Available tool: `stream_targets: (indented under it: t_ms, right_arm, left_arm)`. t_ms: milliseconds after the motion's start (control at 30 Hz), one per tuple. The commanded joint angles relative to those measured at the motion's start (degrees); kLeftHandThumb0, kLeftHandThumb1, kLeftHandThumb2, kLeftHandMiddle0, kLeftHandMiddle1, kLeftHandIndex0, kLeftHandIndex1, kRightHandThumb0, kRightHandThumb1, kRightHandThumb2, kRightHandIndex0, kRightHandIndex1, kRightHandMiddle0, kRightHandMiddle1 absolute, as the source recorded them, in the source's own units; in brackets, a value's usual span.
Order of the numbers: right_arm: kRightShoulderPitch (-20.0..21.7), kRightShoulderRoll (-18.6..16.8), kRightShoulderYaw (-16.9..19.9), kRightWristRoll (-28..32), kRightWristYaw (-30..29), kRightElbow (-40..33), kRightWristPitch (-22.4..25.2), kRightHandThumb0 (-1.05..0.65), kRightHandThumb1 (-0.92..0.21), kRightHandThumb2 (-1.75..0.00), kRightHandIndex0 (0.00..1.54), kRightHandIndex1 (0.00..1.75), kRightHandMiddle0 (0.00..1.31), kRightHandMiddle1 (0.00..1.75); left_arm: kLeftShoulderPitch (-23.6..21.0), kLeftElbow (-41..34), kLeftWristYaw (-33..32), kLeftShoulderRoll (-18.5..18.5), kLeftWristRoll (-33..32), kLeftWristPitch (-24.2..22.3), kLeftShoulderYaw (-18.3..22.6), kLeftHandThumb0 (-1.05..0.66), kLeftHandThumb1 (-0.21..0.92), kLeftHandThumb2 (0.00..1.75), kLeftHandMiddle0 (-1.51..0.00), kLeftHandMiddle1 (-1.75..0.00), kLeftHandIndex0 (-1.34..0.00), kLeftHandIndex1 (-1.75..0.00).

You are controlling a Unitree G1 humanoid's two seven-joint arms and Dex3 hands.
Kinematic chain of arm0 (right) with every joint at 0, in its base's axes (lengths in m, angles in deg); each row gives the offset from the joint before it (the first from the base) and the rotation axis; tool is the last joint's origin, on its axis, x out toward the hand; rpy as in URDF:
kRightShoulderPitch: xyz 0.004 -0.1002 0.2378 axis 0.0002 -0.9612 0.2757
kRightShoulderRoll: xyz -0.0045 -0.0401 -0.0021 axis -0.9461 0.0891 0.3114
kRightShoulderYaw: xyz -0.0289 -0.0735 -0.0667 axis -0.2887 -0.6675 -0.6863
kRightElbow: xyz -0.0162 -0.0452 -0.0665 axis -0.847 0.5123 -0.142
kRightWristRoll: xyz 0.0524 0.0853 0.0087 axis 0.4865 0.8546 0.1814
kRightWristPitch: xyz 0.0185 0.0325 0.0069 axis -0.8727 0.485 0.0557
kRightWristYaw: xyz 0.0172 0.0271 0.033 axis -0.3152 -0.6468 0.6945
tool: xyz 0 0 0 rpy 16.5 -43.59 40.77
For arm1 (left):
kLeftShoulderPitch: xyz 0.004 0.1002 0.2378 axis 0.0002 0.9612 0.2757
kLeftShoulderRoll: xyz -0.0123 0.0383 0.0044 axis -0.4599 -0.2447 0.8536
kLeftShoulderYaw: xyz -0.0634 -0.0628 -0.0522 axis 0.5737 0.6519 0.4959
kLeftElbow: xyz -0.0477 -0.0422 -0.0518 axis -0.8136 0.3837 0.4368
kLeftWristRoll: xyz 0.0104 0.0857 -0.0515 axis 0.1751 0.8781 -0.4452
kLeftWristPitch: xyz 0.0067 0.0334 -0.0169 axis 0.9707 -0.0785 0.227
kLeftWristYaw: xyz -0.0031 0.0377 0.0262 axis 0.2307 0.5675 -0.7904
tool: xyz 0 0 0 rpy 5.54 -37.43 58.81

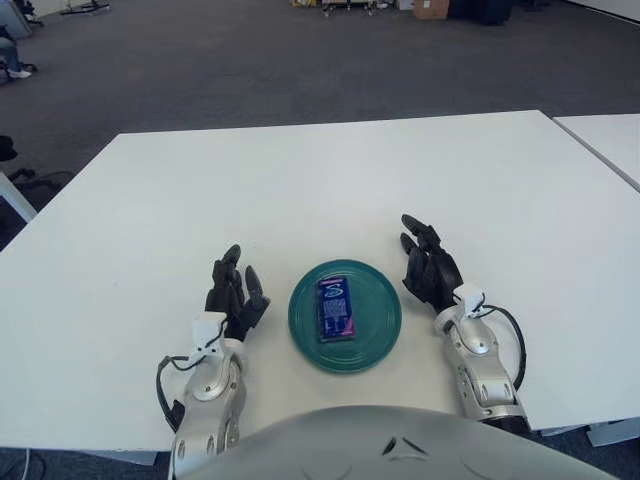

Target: Put the gum into the plate.

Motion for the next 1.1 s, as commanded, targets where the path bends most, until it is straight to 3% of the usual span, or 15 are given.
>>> stream_targets:
  t_ms: [0, 367, 900, 1067]
  right_arm:
    - [-1.8, 0.3, -0.1, 0.3, 0.4, 2.9, 2.6, -0.85, -0.92, -0.92, 0.19, 0.00, 0.00, 0.44]
    - [-1.5, 0.6, -0.2, 0.5, 1.0, 3.0, 3.4, -0.86, -0.92, -0.94, 0.19, 0.00, 0.00, 0.43]
    - [-2.0, 1.5, -0.8, 0.4, 1.8, 2.0, 4.1, -0.86, -0.92, -0.95, 0.19, 0.00, 0.00, 0.42]
    - [-2.1, 1.5, -1.0, 0.4, 1.8, 1.7, 4.3, -0.85, -0.92, -0.96, 0.17, 0.00, 0.00, 0.41]
  left_arm:
    - [2.8, 0.2, -0.7, 2.6, -1.8, -1.1, -1.1, -0.89, 0.92, 0.93, -0.21, -0.02, 0.00, -0.41]
    - [2.2, 5.1, -0.3, 0.0, -1.3, 2.0, -3.0, -0.94, 0.92, 1.02, -0.14, 0.00, 0.00, -0.39]
    - [1.7, 20.5, 3.3, -2.4, -1.3, 24.4, -4.5, -0.98, 0.92, 1.07, 0.00, 0.00, 0.00, -0.25]
    - [1.4, 23.1, 5.1, -2.5, -2.9, 28.2, -4.0, -0.98, 0.92, 1.05, -0.01, 0.00, 0.00, -0.28]
